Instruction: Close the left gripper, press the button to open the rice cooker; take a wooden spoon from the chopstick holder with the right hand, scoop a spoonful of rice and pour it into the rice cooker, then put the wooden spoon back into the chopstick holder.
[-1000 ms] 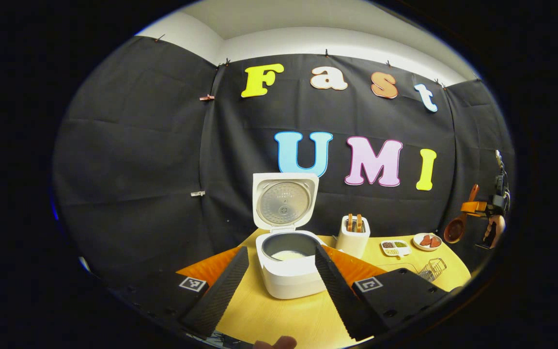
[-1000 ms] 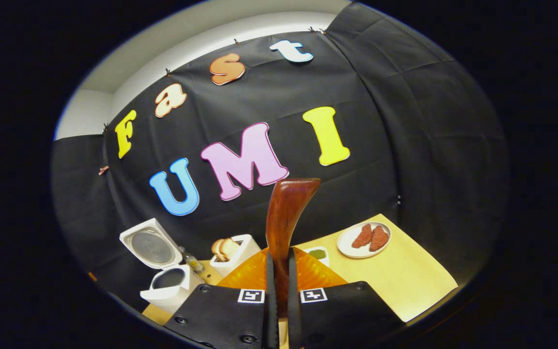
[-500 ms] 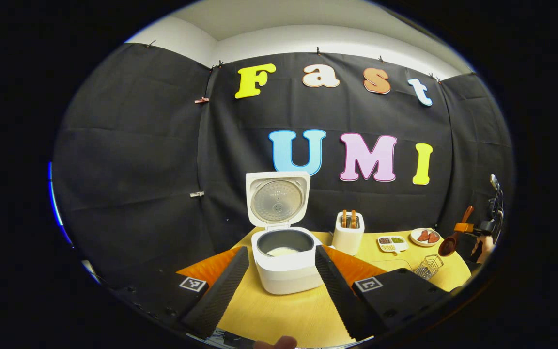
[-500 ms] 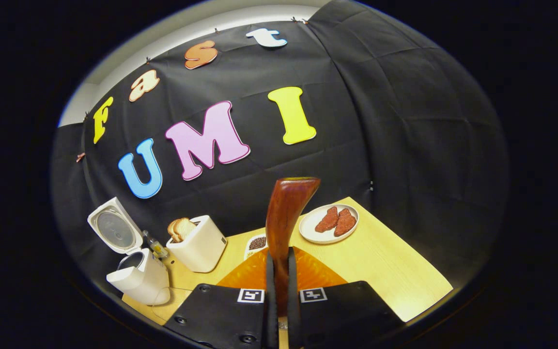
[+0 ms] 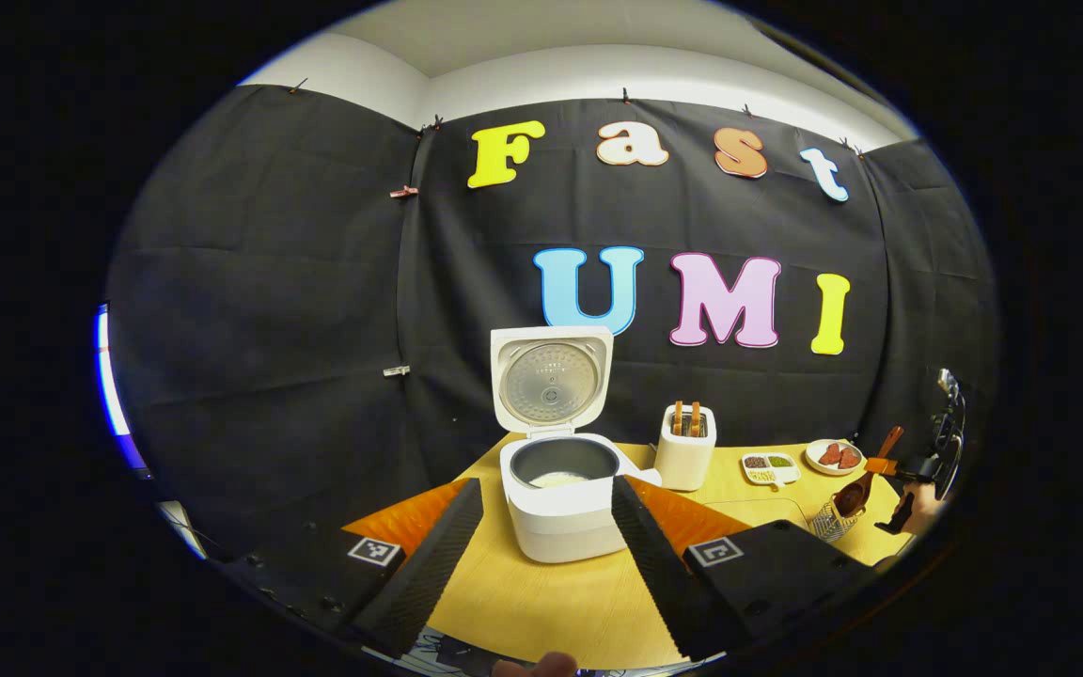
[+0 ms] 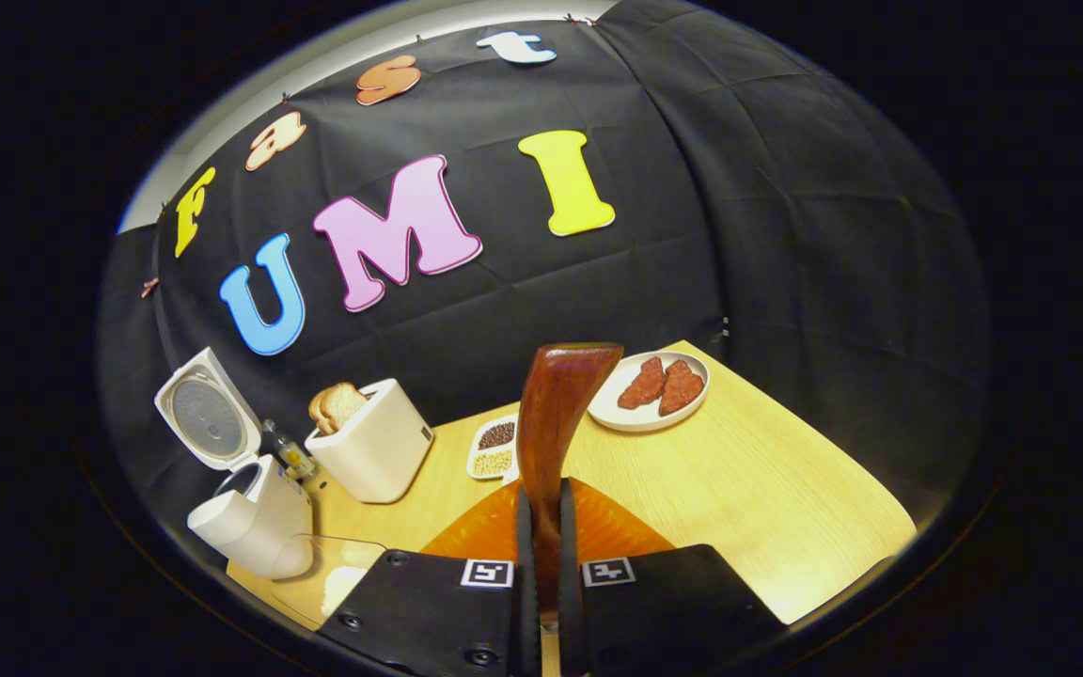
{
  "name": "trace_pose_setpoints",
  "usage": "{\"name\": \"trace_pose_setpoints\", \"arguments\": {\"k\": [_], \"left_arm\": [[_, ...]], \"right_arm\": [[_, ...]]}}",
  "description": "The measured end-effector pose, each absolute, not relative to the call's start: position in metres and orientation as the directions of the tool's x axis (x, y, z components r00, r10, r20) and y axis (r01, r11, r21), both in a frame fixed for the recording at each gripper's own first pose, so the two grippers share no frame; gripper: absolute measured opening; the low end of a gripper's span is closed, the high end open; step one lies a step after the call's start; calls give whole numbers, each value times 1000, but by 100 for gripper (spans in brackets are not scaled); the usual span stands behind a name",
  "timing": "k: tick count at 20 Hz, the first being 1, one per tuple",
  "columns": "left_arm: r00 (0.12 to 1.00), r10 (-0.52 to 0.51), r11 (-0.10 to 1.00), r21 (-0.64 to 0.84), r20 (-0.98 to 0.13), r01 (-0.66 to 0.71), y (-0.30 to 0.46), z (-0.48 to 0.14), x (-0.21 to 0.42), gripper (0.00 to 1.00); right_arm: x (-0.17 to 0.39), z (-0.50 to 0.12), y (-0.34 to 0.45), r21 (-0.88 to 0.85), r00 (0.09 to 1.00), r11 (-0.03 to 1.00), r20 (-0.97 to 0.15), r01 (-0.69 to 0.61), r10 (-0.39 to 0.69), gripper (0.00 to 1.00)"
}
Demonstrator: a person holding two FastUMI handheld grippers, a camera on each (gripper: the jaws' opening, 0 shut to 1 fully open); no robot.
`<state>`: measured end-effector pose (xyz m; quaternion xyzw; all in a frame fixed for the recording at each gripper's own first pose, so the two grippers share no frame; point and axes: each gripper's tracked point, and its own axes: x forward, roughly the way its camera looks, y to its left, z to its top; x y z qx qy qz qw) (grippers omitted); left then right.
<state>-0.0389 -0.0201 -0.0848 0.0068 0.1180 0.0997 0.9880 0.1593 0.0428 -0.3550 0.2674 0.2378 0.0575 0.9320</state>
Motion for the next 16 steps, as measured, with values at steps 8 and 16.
{"name": "trace_pose_setpoints", "arguments": {"k": [8, 16], "left_arm": [[954, 184, 983, 42, -237, -179, -2, -83, -41, 95], [960, 153, 988, 26, -234, -151, 6, -82, -34, 95]], "right_arm": [[146, -382, 39, 543, 854, 830, -484, 122, 191, 17], [137, -379, 16, 597, 811, 773, -549, 214, 200, 79]]}}
